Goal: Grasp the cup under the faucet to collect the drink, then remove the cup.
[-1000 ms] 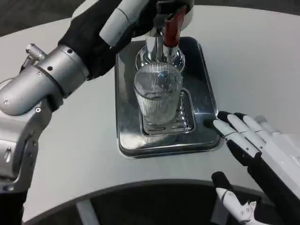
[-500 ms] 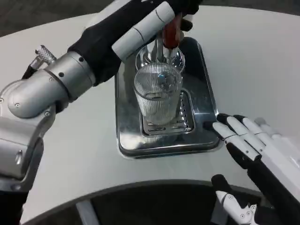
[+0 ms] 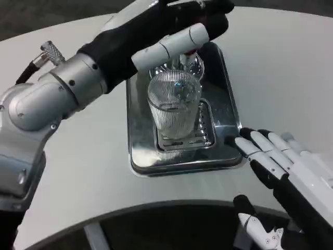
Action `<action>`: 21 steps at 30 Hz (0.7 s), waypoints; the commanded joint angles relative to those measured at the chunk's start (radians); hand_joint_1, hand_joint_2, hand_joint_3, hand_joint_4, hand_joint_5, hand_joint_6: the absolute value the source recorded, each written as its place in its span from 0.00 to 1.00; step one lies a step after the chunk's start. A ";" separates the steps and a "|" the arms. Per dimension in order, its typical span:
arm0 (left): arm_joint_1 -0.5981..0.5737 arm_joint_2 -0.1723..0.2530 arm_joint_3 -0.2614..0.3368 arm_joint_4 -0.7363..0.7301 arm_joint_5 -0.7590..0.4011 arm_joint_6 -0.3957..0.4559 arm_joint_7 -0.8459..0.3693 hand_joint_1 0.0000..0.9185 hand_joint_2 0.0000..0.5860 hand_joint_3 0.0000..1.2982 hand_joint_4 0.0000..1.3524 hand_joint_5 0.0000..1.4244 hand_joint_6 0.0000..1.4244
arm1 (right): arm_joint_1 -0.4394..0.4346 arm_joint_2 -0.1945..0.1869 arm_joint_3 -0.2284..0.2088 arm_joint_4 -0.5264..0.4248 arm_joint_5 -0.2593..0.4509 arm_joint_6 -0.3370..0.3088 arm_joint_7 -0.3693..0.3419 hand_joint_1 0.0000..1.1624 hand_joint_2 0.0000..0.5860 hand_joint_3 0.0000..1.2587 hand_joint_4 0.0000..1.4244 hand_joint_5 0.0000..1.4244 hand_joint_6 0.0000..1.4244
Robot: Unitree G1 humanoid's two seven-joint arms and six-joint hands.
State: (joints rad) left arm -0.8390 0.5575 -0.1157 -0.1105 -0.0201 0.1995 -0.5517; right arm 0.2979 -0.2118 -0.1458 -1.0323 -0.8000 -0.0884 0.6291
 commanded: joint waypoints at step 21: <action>0.040 0.047 -0.098 0.010 0.126 -0.057 -0.095 0.00 0.13 0.14 0.08 0.11 0.16 | -0.050 0.004 0.049 -0.015 0.009 0.122 0.033 0.26 0.94 0.06 0.00 0.00 0.00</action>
State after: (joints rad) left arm -0.8506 0.5907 -0.1664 -0.1233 0.0901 0.1313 -0.5721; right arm 0.2388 -0.2082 -0.0989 -1.0323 -0.8037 0.0109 0.6589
